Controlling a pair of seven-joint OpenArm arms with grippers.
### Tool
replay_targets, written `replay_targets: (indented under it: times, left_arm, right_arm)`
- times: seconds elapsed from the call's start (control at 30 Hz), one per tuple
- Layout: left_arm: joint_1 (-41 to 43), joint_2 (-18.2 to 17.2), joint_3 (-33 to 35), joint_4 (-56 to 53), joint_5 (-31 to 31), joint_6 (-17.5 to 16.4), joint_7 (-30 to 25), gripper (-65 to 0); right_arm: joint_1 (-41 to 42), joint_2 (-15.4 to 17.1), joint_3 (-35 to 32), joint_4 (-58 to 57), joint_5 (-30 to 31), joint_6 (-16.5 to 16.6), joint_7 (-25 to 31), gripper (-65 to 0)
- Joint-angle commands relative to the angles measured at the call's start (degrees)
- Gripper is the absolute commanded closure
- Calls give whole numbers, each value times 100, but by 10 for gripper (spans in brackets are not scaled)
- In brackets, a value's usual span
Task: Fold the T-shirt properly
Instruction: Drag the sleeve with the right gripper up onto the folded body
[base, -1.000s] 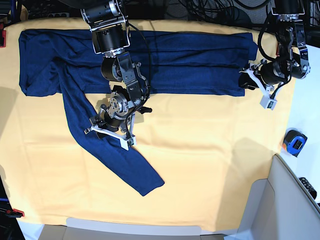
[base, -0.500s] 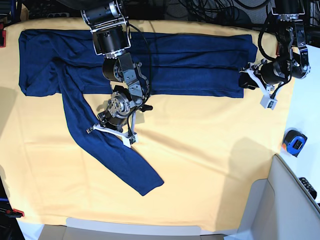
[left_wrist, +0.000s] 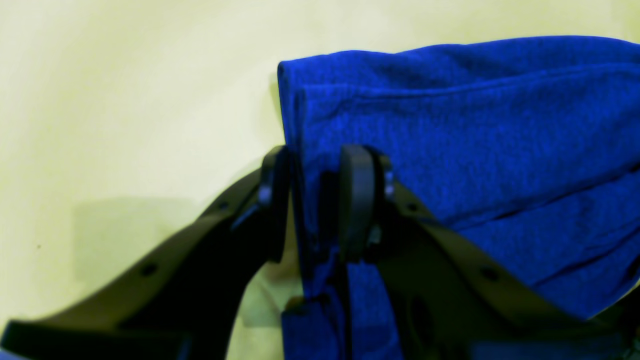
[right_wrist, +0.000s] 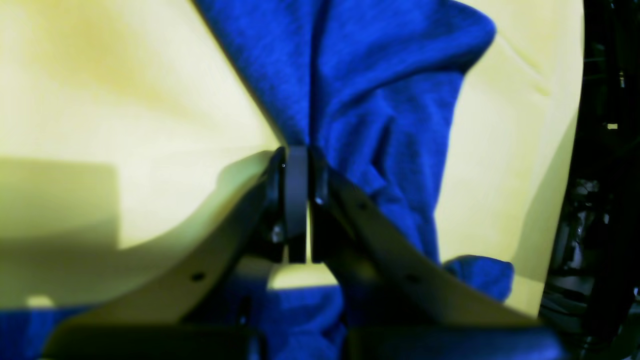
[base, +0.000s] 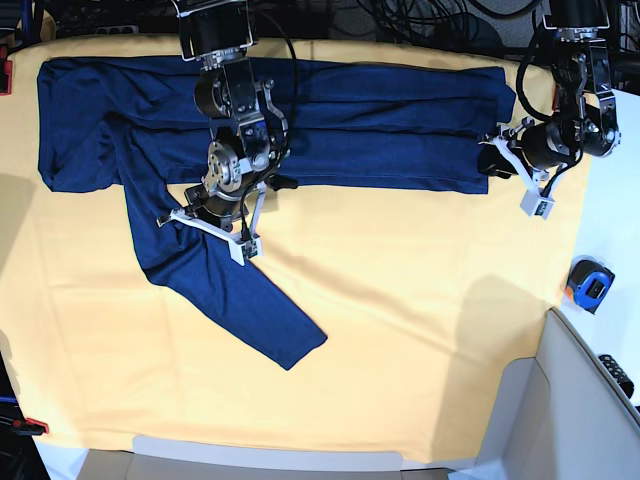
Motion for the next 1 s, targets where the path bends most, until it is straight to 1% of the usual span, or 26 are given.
replay_targets:
  times: [0.0, 0.27, 0.43, 0.57, 0.8, 0.87, 0.97]
  left_arm:
    - [-58, -93, -41, 81, -70, -19, -49, -172]
    - [-58, -84, -41, 81, -70, -19, -49, -171]
    - [-49, 13, -50, 81, -70, -19, -49, -171]
    - [-49, 22, -41, 81, -70, -19, -49, -171]
    - [-66, 22, -41, 81, -70, -19, -49, -171]
    - [-75, 22, -41, 81, -70, -19, -49, -171]
    - [-75, 22, -41, 81, -70, -19, -57, -171]
  right_arm:
    - [14, -52, -154, 284, -54, -18, 105, 0]
    - [-592, -69, -760, 1533, -54, -18, 96, 0]
    - [-935, -60, -1121, 2192, -54, -9, -282, 0]
    - [-1340, -43, -1226, 2570, -54, -9, -300, 0]
    - [-2069, 168, -1701, 3027, -62, -9, -300, 0]
    - [-2228, 256, -1929, 3045, -168, -9, -300, 0]
    - [-2439, 265, -2404, 3045, -520, -9, -300, 0]
